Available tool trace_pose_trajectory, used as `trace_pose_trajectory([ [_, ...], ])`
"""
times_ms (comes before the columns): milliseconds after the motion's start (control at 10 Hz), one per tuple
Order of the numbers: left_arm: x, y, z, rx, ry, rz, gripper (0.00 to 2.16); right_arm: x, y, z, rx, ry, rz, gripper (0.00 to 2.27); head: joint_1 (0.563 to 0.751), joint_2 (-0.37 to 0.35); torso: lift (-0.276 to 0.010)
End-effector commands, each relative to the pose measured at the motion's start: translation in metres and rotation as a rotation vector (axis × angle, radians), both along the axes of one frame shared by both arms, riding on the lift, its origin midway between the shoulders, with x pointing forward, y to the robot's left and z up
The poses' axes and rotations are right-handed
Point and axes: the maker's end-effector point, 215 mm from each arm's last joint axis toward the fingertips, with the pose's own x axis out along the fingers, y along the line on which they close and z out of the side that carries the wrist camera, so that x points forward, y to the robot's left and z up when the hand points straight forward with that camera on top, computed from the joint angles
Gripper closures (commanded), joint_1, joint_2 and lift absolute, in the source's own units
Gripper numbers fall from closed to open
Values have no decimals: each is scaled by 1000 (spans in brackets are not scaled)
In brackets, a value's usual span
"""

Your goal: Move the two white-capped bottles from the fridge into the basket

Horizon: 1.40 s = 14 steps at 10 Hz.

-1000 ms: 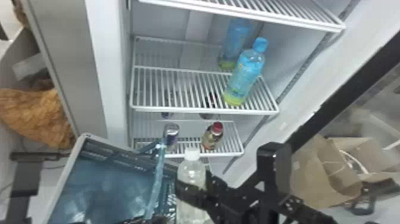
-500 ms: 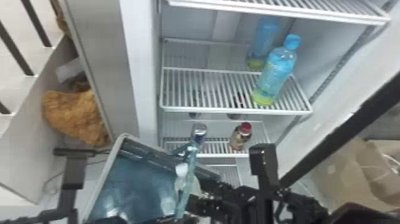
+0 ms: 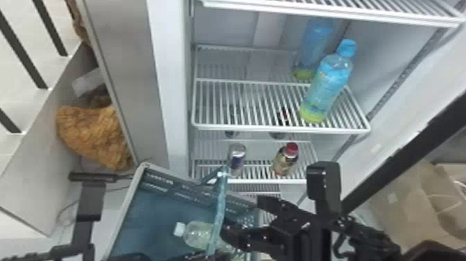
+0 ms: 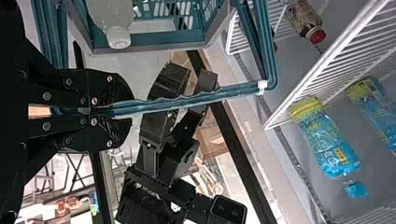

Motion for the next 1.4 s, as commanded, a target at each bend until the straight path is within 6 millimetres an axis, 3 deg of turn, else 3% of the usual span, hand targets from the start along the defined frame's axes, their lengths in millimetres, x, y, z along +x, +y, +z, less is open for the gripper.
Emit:
trace_pose_trajectory([
  [0,0,0,0,1,1,0,1213,0,-3,4,-7,-12,-10,90,695,-152,0],
  [200,0,1,0,1,1,2,1214,3,-18,12,-51,-40,-52,93,695,-163,0],
  [500,3,5,-4,10,2,19,1214,11,-61,34,-144,-116,-167,94,695,-220,0],
  [700,5,7,-6,21,-1,26,1214,29,-77,65,-142,-244,-245,96,695,-277,0],
  [1000,17,12,-10,39,-18,64,1214,69,-101,113,-87,-509,-361,88,695,-290,0],
  [1300,23,19,-18,71,-26,87,1213,82,-127,127,-97,-664,-445,88,695,-305,0],
])
